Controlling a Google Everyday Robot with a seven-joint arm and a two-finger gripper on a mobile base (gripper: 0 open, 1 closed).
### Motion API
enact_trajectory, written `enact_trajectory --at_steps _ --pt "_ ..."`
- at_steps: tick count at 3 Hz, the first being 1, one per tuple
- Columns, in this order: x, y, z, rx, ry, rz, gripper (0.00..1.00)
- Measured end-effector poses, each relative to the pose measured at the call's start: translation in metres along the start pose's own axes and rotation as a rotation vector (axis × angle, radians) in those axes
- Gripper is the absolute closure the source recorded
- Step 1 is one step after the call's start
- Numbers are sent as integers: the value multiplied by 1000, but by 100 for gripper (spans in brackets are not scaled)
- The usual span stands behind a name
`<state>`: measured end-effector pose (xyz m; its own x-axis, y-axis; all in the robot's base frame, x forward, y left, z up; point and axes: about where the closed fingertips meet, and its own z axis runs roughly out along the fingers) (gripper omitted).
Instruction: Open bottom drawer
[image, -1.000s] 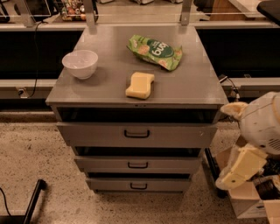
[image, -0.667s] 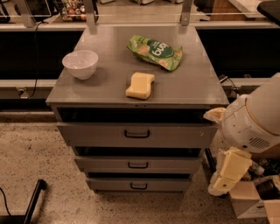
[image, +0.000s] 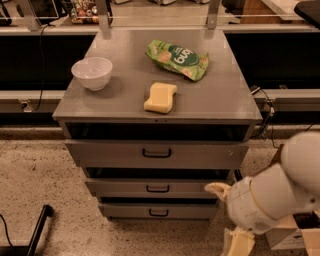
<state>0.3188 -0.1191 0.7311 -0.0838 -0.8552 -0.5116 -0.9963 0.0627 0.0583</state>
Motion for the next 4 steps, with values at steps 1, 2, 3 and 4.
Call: enact_trajectory --at_steps 1,2,3,4 --pt "26 4 49 53 -115 13 0" --pt "31 -15 50 132 -118 8 0" --pt "27 -19 70 27 -109 56 0" --pt "37 -21 115 -43 -184 156 0"
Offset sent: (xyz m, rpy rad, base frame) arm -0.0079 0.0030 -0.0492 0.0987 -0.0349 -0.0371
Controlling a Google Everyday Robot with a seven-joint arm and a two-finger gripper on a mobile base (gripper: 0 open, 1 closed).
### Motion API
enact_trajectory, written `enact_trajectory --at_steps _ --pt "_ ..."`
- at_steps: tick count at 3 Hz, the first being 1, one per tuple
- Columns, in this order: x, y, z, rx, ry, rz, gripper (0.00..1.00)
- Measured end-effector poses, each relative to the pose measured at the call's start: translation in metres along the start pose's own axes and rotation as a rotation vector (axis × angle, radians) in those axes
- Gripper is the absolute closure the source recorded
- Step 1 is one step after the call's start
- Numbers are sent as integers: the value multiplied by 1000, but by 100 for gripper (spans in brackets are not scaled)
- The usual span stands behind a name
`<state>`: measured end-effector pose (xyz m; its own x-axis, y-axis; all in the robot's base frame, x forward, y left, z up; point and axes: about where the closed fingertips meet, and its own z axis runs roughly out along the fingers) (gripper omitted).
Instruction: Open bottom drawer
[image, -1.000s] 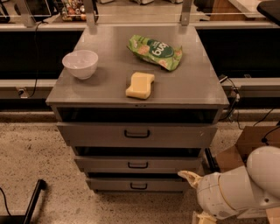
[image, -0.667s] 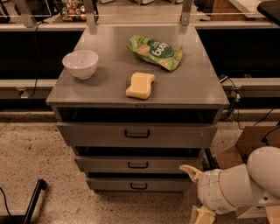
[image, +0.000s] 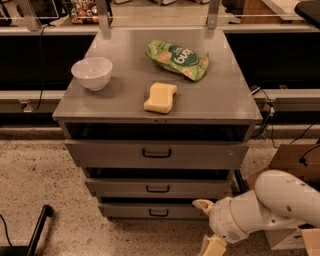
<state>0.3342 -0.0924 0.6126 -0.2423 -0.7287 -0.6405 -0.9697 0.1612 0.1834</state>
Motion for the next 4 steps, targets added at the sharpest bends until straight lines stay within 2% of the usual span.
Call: enact_trajectory --at_steps 1,2,3,4 --pt "39 -16 16 142 -103 17 0" --pt "53 -25 8 331 -170 -58 0" --pt "72 -17 -9 404 -148 -93 0" --pt "82 -34 12 371 -128 -73 0"
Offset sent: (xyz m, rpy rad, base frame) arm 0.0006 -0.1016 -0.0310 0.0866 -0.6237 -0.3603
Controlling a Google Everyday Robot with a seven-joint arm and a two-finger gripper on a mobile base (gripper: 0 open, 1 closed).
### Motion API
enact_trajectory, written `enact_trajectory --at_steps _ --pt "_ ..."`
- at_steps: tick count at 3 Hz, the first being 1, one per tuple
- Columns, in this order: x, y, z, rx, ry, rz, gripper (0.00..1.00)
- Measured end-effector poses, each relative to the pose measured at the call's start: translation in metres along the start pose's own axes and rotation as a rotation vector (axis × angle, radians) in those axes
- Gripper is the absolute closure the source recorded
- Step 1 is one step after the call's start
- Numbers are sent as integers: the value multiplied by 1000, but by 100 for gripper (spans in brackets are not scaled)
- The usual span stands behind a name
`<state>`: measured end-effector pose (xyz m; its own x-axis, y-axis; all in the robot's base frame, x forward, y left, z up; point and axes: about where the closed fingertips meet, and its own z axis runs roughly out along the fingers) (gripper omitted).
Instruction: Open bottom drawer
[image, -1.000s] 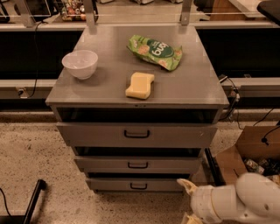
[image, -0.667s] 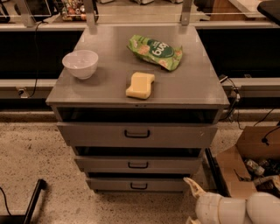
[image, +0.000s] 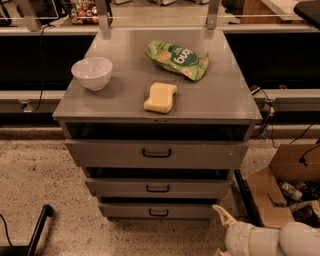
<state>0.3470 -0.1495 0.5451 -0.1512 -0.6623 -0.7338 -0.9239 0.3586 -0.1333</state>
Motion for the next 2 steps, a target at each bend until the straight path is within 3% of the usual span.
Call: enact_trajectory --at_steps 1,2 --pt "38 -40 47 39 -14 -2 0" --pt "71 -77 84 83 -14 -60 0"
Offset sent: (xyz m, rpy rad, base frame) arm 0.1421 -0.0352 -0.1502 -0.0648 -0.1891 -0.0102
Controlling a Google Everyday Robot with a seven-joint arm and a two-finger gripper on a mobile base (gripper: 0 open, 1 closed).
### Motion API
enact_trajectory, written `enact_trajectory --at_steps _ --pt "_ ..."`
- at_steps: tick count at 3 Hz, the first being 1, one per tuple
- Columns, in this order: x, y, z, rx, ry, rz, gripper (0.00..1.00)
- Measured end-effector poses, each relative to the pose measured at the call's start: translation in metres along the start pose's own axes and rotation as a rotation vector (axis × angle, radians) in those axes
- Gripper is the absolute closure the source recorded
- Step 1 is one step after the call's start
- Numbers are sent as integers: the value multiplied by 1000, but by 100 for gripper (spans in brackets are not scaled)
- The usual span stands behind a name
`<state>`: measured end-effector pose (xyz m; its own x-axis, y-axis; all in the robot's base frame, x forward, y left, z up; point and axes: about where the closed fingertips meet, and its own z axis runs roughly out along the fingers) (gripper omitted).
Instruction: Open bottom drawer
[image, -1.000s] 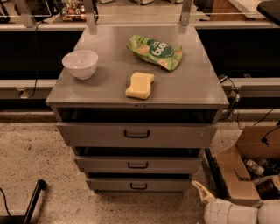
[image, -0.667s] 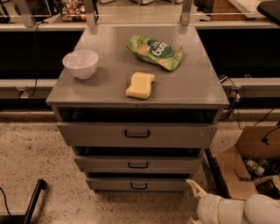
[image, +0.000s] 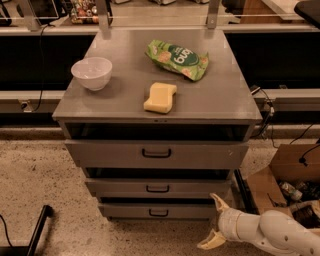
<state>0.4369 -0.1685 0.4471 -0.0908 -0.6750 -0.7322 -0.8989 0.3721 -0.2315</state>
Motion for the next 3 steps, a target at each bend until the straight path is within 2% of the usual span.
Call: enact_trajectory --at_steps 1,2,3 --pt "4 -2 6 3 -8 5 0" --pt "3 -1 10 -29 5 -9 0" --pt "28 -5 27 -87 92 -109 0"
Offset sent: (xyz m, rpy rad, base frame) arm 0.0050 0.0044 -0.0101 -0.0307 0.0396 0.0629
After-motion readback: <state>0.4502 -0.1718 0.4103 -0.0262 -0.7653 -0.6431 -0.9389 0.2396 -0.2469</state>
